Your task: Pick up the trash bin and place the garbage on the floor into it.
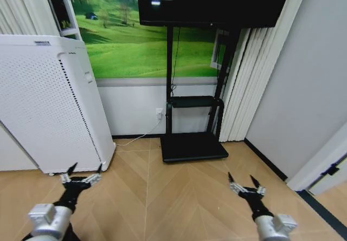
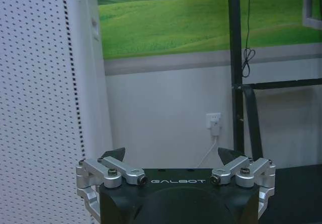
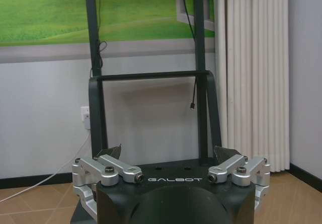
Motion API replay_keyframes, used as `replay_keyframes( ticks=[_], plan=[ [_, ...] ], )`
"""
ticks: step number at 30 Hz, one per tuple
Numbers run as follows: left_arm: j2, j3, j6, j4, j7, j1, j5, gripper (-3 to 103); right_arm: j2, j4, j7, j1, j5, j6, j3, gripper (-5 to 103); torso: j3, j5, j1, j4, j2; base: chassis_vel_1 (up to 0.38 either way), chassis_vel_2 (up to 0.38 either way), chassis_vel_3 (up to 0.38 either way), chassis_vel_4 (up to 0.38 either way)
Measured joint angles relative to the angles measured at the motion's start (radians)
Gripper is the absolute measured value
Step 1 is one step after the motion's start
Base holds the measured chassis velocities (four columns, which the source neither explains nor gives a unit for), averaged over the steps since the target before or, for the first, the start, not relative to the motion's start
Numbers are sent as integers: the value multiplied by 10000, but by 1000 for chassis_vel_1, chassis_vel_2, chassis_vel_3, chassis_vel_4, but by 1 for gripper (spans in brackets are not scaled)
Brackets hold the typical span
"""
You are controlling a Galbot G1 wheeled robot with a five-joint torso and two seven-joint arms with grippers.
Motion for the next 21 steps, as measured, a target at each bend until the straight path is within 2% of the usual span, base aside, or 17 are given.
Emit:
replay_keyframes(
  ticks=[5,21],
  plan=[
    [-176,773,28,62,-258,191,52,100,65,135,69,79,-238,60,32,100,0,-1,0,-3,1,0,0,0,0],
    [-264,736,20,195,-274,257,56,100,-40,136,238,238,63,-43,216,100,8,-1,0,-3,8,0,0,0,0]
  ],
)
